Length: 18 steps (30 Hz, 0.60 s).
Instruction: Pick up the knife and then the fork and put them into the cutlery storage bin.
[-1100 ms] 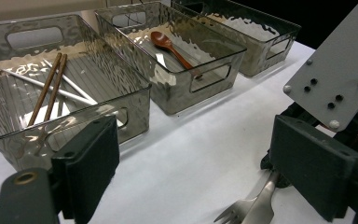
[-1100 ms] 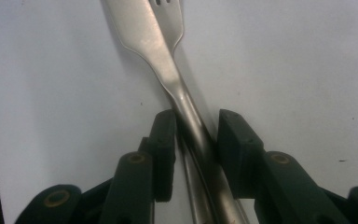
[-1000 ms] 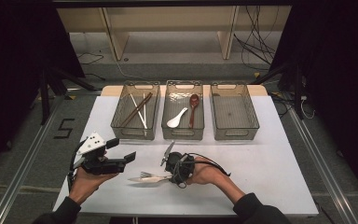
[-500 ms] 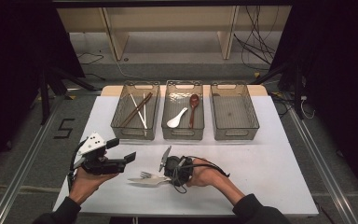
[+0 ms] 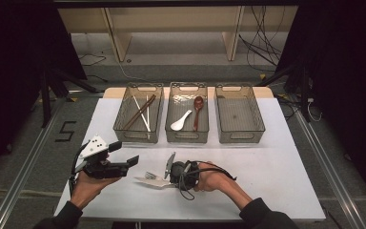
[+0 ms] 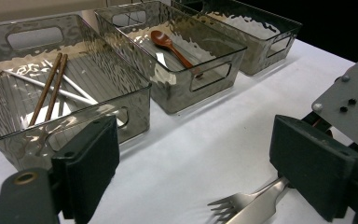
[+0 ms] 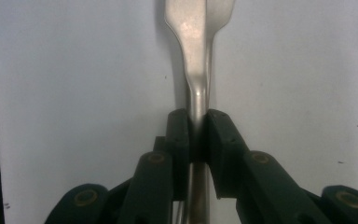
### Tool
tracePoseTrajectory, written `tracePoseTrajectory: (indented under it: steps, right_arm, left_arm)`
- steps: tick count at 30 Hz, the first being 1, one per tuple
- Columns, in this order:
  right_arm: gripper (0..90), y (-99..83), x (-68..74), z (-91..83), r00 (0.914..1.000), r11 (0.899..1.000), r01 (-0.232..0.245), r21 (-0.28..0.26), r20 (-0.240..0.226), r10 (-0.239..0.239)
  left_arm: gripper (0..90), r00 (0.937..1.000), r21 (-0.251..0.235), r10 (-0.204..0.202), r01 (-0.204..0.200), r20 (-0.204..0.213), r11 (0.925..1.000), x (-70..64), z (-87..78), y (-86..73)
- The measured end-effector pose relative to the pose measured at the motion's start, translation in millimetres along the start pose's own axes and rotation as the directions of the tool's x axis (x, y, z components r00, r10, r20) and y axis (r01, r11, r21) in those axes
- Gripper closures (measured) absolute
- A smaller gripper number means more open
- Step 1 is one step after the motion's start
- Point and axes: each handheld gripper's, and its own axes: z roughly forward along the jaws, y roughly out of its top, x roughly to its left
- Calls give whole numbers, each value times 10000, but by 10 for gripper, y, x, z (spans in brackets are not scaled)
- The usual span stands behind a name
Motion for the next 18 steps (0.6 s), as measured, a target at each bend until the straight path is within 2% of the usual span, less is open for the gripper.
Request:
tracePoseTrajectory:
  steps: [8, 12, 18]
  right_arm:
    - [805, -69, -12, -23, 9999, 9999, 145, 84, -56, -145]
    - [806, -87, -14, -42, 9999, 9998, 13, 175, -131, -10]
    - [807, -113, -20, -77, 9997, 9997, -217, -84, -151, 216]
  left_arm:
    - [154, 10000, -13, 2, -2, -2, 10000, 0, -2, 2]
    - [154, 10000, -19, -6, 6, -7, 10000, -1, -3, 2]
    - [155, 10000, -3, 8, -8, -25, 10000, 5, -6, 3]
